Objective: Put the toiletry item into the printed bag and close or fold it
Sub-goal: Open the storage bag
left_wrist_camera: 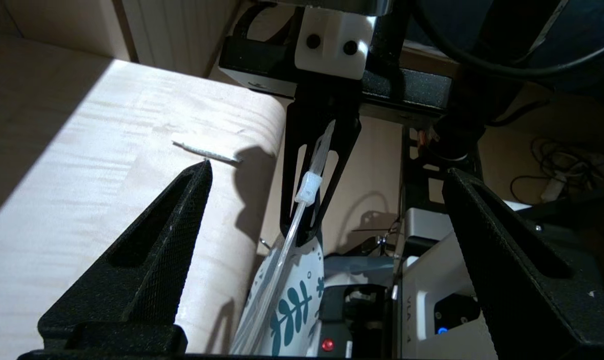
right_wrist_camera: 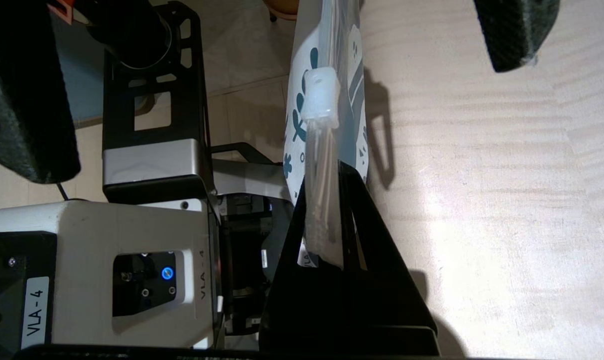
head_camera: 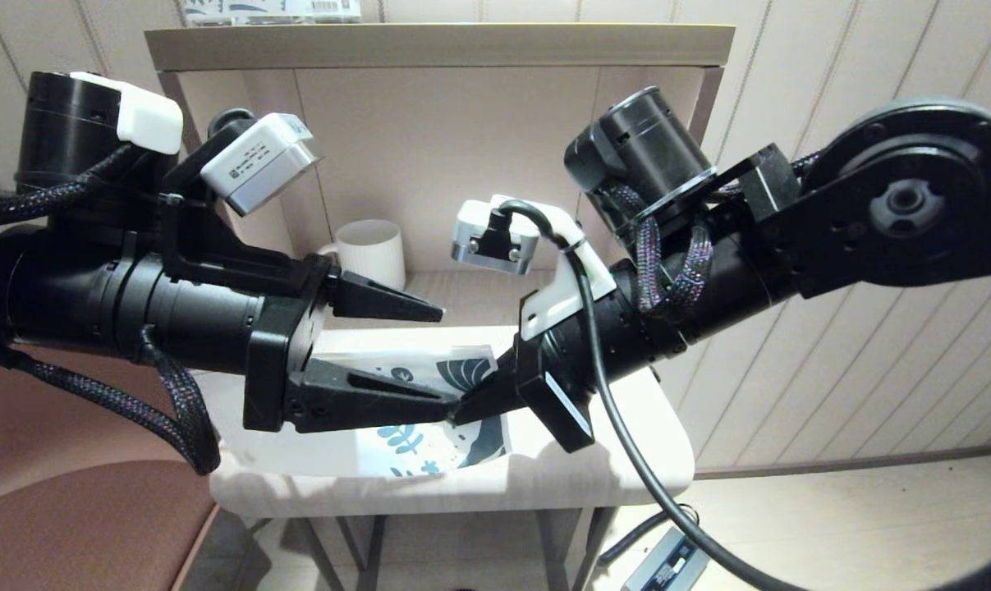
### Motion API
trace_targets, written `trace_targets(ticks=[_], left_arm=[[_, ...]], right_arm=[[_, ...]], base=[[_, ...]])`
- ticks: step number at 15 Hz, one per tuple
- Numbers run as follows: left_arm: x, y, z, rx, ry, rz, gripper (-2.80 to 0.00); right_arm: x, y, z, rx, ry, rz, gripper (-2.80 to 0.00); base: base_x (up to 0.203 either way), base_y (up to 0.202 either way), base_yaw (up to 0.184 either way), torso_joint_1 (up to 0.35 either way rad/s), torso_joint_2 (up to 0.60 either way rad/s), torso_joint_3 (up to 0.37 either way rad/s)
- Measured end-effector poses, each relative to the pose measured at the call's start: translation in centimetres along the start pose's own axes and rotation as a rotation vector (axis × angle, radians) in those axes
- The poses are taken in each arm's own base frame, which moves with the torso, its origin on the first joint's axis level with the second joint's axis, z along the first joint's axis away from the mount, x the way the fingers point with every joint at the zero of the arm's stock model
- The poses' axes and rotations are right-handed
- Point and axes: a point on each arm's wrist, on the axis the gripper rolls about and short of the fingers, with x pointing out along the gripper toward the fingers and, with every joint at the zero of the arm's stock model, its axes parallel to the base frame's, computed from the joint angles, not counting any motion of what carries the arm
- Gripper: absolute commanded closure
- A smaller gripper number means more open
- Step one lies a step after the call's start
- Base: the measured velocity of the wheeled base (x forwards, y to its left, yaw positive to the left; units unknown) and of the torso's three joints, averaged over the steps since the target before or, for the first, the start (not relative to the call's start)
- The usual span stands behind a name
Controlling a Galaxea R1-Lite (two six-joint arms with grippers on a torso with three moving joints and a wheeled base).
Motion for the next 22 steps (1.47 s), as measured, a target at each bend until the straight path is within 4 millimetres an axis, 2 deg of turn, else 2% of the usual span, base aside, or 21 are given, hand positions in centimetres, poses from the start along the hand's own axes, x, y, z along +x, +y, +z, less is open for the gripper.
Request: trace_targets(ticks=[11,12,22], left_arm=[[0.6,0.1,-0.4,0.033,-0.018,-0.002,-2.8],[0.6,0.1,-0.4,0.032,-0.018,-0.001,0.0],[1.0,0.1,-1.0,0.058,-0.004,0.007,0.0]], right_arm=[[0.0,0.1,0.2,-0.003,-0.007,0.009,0.0],[0.0,0.1,0.2,-0.003,-0.007,0.01,0.0],[0.0,0.1,0.3,-0.004,-0.013,0.015,0.0]], base=[[0.0,0.0,0.0,0.0,0.0,0.0],[0.0,0.0,0.0,0.0,0.0,0.0],[0.0,0.0,0.0,0.0,0.0,0.0]])
